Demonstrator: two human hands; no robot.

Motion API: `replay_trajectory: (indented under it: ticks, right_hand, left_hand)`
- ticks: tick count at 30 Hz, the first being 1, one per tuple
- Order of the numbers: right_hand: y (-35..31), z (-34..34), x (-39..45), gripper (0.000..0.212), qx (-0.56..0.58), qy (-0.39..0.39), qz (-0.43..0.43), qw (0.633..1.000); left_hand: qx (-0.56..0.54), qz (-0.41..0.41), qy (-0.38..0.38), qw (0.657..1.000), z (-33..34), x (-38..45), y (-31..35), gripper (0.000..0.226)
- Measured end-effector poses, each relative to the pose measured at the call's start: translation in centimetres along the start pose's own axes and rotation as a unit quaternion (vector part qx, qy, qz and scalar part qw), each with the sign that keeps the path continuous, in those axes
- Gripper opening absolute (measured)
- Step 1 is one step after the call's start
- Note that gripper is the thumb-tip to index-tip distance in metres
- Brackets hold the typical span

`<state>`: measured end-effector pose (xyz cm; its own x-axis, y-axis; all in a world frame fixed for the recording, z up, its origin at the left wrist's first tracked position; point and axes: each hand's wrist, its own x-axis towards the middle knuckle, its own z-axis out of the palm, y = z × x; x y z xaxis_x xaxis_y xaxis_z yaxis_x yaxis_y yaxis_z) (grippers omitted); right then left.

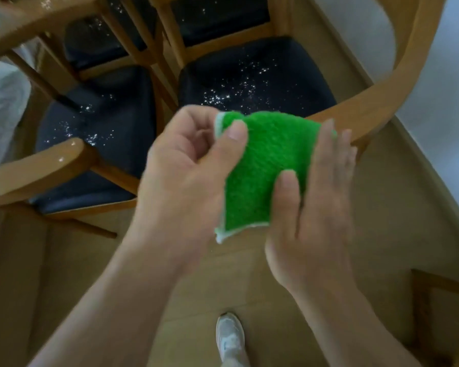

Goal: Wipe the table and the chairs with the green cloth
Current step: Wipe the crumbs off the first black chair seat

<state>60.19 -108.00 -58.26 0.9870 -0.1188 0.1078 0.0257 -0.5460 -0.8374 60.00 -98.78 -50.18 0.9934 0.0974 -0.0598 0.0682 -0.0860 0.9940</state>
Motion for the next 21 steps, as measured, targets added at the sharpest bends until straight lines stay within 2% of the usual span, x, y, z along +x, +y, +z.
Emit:
replay_trajectory:
  ticks: [1,3,4,6,7,9,11,14,16,18,21]
  right_hand:
    - [-1.3,0.9,0.4,0.067,-0.043,-0.021,-0.011,0.999]
    - [-3.6,2.6,1.1,0.062,-0.153,-0.099,-0.053,0.982]
    - [-4.5,4.0,1.6,0.06,-0.191,-0.148,-0.051,0.969]
    - [-5.2,6.9,2.5,0.058,-0.266,-0.181,-0.035,0.946]
    - [-5.4,7.7,2.8,0.057,-0.281,-0.172,-0.025,0.944]
    - [-5.7,8.7,3.4,0.056,-0.284,-0.146,-0.03,0.947]
    - [-5.6,9.4,3.7,0.057,-0.299,-0.154,-0.054,0.94]
    - [-4.8,9.5,4.3,0.057,-0.321,-0.161,-0.063,0.931]
    - [-4.1,8.6,4.6,0.058,-0.336,-0.158,-0.057,0.927]
    - [-3.1,6.8,5.2,0.059,-0.358,-0.153,-0.045,0.92]
    - [-0.8,3.0,7.0,0.058,-0.392,-0.155,-0.004,0.907]
  left_hand:
    - [0.072,-0.018,0.053,0.996,-2.3,1.5,-0.8,0.013]
    - [0.266,-0.042,0.125,0.955,-6.5,4.0,-3.0,0.009]
    - [0.316,-0.052,0.142,0.937,-8.0,4.8,-4.1,0.008]
    - [0.328,-0.076,0.136,0.932,-10.3,5.8,-6.0,0.008]
    - [0.319,-0.088,0.125,0.935,-10.9,6.1,-6.7,0.008]
    - [0.279,-0.111,0.11,0.948,-11.5,6.5,-7.7,0.009]
    - [0.236,-0.138,0.116,0.955,-11.7,6.6,-8.2,0.013]
    - [0.246,-0.131,0.122,0.953,-11.7,7.0,-8.6,0.021]
    - [0.335,-0.054,0.096,0.936,-11.1,7.4,-8.7,0.026]
    - [0.44,0.028,0.033,0.897,-9.2,8.0,-8.2,0.03]
    - [0.562,0.055,-0.074,0.822,-5.4,9.5,-7.1,0.035]
